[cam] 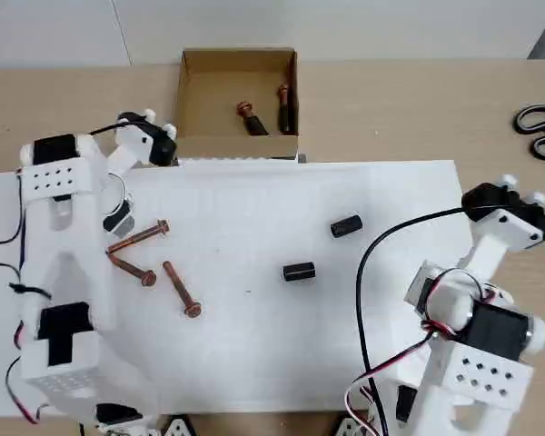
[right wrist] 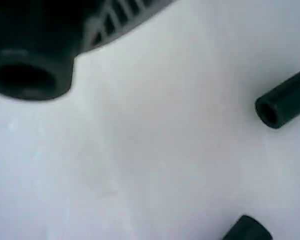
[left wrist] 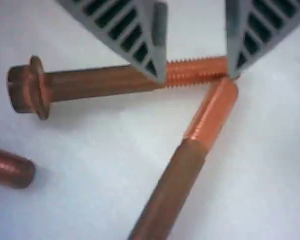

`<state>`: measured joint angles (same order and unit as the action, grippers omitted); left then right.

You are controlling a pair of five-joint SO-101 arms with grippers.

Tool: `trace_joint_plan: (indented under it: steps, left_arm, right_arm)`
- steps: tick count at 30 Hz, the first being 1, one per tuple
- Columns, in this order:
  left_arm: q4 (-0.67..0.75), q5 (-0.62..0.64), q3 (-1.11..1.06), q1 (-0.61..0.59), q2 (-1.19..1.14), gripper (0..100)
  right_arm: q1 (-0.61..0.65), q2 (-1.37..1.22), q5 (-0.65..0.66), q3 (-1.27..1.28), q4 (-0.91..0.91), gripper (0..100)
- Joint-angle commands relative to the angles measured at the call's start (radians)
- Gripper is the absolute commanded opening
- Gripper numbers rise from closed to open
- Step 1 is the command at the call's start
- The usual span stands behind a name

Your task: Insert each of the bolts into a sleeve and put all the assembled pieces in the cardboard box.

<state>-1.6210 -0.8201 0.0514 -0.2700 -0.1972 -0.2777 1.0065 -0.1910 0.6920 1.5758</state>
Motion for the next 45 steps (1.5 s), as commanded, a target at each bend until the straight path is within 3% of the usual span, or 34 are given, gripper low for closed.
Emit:
trace_joint_plan:
  steps: [1,7,16,30,45]
  left_arm:
    - [-0.025,-0.051,0.038,-0.002,-0.009,8]
    - [-0.038,-0.152,0.038,0.014,-0.04,11]
    - [0.015,-0.209,0.038,0.031,-0.097,11]
    - [0.077,-0.207,0.085,0.117,-0.123,11]
    - [0.074,-0.207,0.225,0.112,-0.368,11]
  right_arm:
    - [-0.008,0.016,-0.005,-0.005,-0.016,0.4]
    - [-0.007,0.015,-0.005,-0.003,-0.018,0.4]
    - [-0.005,0.012,-0.005,-0.003,-0.018,0.4]
    - [-0.004,0.015,-0.002,0.046,-0.054,0.4]
    - [-0.004,0.015,-0.002,0.046,-0.054,0.4]
